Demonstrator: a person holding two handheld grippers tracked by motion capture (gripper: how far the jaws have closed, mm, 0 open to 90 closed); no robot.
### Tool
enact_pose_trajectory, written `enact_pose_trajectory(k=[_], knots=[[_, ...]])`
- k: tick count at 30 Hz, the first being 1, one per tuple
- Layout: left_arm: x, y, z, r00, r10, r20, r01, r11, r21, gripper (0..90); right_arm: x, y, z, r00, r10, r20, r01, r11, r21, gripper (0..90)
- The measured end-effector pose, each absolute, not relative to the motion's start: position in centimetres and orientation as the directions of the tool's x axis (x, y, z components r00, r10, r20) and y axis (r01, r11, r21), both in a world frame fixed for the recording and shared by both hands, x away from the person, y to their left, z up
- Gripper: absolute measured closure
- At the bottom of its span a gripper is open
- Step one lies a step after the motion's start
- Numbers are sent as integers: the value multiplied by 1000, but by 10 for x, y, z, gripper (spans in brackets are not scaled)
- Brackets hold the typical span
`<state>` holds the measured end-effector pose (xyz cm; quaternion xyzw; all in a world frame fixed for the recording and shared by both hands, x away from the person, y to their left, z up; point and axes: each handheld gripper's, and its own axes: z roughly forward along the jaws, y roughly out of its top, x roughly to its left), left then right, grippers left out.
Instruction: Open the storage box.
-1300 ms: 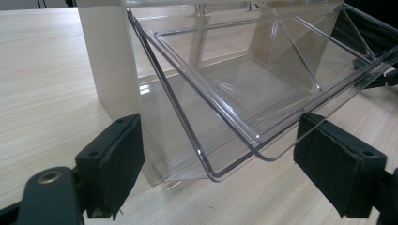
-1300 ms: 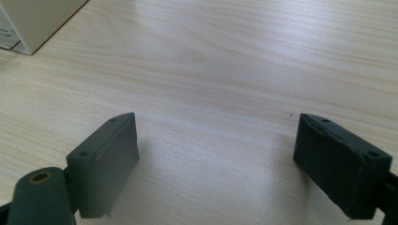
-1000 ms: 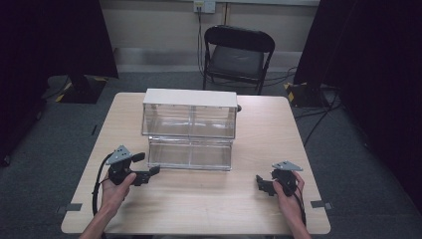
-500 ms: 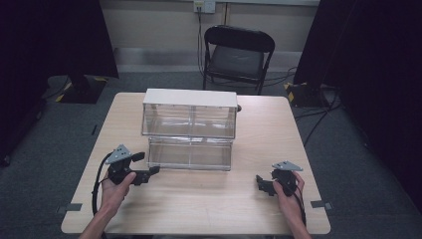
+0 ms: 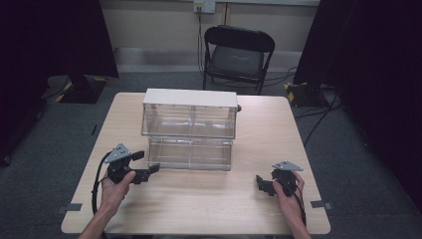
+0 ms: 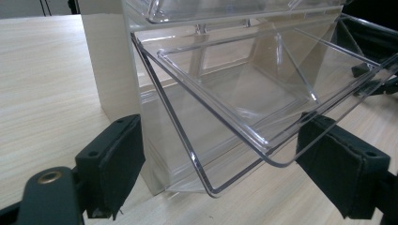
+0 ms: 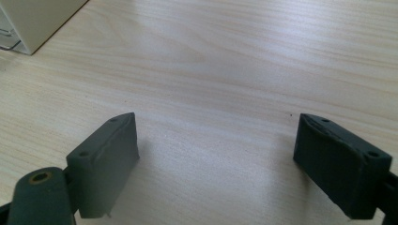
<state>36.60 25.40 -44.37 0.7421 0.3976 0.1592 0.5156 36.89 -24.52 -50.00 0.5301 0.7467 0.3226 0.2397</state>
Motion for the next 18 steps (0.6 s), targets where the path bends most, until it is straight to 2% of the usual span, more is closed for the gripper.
enact_pose_trajectory(k=[18], knots=[[370,257,-435,633,757,-166,426,-161,890,159,369,-245,-500,-324,946,-17,636,231,736,133]])
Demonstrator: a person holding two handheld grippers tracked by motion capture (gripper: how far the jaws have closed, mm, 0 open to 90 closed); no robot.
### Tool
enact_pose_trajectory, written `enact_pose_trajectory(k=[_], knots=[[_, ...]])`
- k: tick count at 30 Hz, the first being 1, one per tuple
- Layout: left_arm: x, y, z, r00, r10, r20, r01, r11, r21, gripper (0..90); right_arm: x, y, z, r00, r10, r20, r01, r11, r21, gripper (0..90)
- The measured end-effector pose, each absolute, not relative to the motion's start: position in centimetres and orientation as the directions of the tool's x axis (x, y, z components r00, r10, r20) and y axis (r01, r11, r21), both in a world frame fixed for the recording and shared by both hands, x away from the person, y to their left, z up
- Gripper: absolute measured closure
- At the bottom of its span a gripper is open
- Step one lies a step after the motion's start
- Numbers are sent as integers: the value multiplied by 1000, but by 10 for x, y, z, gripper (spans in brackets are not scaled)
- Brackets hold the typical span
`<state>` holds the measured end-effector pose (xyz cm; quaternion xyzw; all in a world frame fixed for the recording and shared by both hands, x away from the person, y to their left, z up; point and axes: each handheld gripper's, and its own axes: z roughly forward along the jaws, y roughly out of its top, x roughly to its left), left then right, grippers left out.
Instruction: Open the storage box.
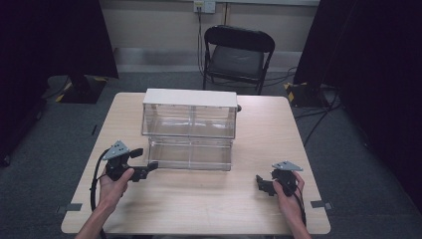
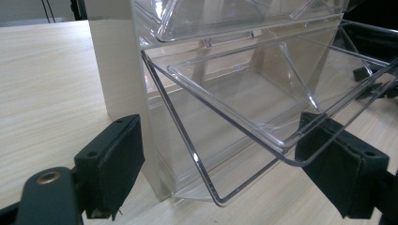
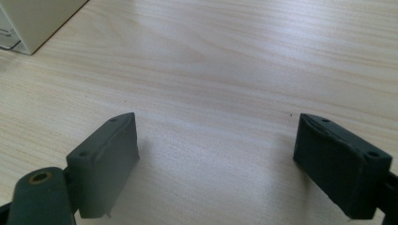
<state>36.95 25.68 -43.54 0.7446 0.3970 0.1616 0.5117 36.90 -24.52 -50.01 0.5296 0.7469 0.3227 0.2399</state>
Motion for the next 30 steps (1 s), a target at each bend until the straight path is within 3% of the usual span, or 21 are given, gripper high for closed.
enact_pose_trajectory(k=[30], knots=[[388,251,-430,632,765,-124,422,-205,883,162,369,-245,-500,-323,946,-16,637,230,736,133]])
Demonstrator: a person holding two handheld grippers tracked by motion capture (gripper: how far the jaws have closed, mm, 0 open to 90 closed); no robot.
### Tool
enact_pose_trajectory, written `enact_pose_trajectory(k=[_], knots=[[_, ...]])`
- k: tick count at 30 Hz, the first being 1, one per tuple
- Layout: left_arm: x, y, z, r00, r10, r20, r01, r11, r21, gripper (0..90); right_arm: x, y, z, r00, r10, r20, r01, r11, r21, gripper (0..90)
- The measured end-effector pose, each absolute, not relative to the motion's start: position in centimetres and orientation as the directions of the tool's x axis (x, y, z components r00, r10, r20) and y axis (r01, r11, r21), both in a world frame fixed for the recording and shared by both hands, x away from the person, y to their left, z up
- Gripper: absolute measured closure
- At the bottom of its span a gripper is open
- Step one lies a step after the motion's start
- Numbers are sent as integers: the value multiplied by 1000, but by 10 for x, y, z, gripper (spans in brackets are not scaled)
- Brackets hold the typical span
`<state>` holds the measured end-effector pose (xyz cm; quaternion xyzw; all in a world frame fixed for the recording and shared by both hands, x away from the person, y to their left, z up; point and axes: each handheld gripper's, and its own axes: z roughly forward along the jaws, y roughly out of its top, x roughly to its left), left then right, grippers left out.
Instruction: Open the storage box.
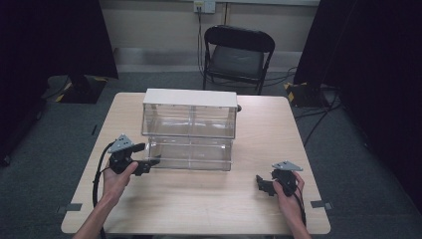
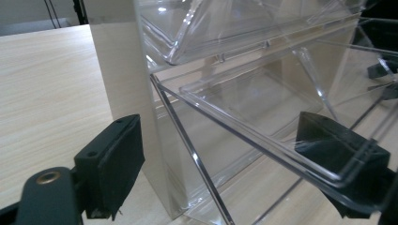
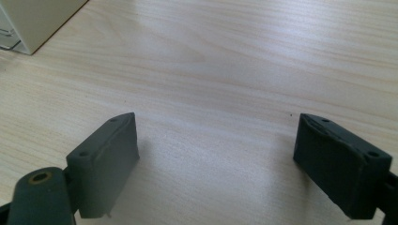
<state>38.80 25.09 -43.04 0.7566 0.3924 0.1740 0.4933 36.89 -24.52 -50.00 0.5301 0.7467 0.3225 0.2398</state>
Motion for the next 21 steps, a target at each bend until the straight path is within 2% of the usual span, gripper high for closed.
enact_pose_trajectory(k=[7,15,17,21], knots=[[391,247,-428,637,763,-114,409,-209,888,161,369,-245,-500,-323,946,-16,637,230,736,133],[393,247,-424,616,773,-152,407,-147,902,165,369,-245,-500,-323,946,-16,637,230,736,133],[392,243,-420,619,775,-132,395,-162,904,191,369,-245,-500,-323,946,-17,636,231,736,133],[394,241,-420,624,772,-123,394,-175,902,180,369,-245,-500,-323,946,-17,636,230,736,133]])
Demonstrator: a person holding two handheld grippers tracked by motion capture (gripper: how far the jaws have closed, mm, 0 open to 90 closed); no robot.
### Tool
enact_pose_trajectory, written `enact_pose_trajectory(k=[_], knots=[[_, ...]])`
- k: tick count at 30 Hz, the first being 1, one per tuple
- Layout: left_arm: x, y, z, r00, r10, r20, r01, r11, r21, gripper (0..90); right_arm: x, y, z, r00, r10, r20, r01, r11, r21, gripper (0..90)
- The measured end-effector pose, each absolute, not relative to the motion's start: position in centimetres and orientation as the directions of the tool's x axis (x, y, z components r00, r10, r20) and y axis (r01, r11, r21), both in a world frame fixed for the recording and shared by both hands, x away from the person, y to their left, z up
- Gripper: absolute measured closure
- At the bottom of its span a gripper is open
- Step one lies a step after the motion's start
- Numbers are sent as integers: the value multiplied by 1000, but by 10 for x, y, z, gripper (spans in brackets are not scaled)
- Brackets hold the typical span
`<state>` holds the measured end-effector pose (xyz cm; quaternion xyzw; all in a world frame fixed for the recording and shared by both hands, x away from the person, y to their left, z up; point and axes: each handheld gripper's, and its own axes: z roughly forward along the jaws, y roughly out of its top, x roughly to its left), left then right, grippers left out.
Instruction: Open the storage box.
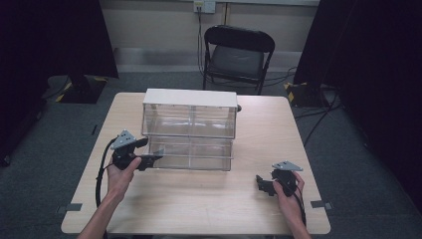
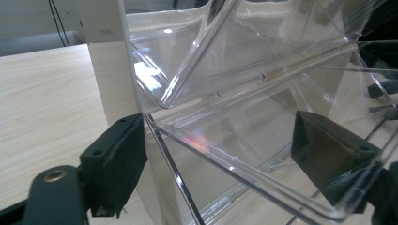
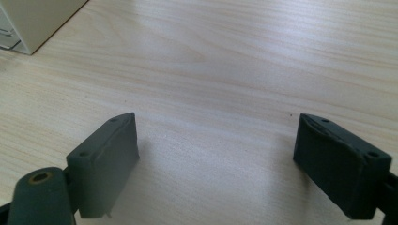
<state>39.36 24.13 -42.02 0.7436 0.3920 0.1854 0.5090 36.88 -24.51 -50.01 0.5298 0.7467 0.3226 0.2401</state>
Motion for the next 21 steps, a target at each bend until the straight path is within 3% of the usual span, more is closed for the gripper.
enact_pose_trajectory(k=[21], knots=[[400,240,-418,612,780,-131,403,-165,900,156,369,-245,-500,-323,946,-16,637,230,736,133]])
